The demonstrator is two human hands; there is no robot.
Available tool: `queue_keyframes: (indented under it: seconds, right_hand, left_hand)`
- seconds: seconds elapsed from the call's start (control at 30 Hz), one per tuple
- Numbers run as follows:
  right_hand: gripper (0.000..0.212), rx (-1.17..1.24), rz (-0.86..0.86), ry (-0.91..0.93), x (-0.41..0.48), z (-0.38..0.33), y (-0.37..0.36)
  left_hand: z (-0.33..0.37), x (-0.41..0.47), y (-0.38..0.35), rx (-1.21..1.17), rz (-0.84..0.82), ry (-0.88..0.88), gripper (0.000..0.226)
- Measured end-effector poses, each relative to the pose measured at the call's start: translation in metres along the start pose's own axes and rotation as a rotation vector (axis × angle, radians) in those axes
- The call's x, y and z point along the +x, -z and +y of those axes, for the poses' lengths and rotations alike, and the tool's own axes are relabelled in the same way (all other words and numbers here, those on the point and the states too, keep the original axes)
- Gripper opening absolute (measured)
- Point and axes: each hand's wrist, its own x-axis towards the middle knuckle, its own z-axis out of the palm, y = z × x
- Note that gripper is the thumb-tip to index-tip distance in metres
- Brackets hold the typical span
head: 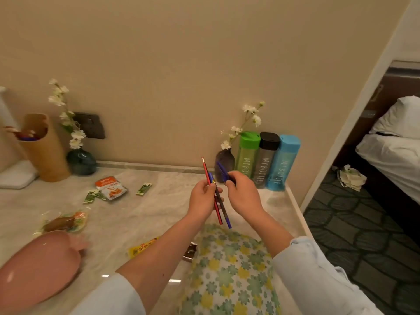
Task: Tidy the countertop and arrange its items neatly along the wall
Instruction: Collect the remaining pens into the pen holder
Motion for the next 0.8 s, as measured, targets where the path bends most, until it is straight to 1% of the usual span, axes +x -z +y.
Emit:
queue_keyframes:
  seconds: [0.13, 0.3, 0.4, 0.57, 0.8]
  right_hand:
    - [0.026, 0.172, -0.061, 0.124, 0.015, -0.061, -0.029]
    - [0.024, 0.359, -0.131, 0.154, 0.025, -0.138, -0.069]
    - [0.024, 0.431, -0.18, 0.202, 0.029, -0.188, -0.098]
    - [0.022, 0.501, -0.233, 0.271, 0.037, -0.265, -0.15]
    - [0.019, 0.538, -0.216, 0.373, 0.063, -0.362, -0.209]
  left_hand:
    - [0.029, 0.012, 0.058, 0.016, 0.082, -0.109, 0.023]
    - [0.062, 0.018, 0.138, 0.039, 0.166, -0.18, 0.019]
    - [0.077, 0.023, 0.195, 0.082, 0.226, -0.212, 0.022]
    - [0.1, 0.036, 0.288, 0.152, 0.334, -0.298, 0.023]
    - [0.139, 0.065, 0.401, 0.264, 0.385, -0.407, 0.03]
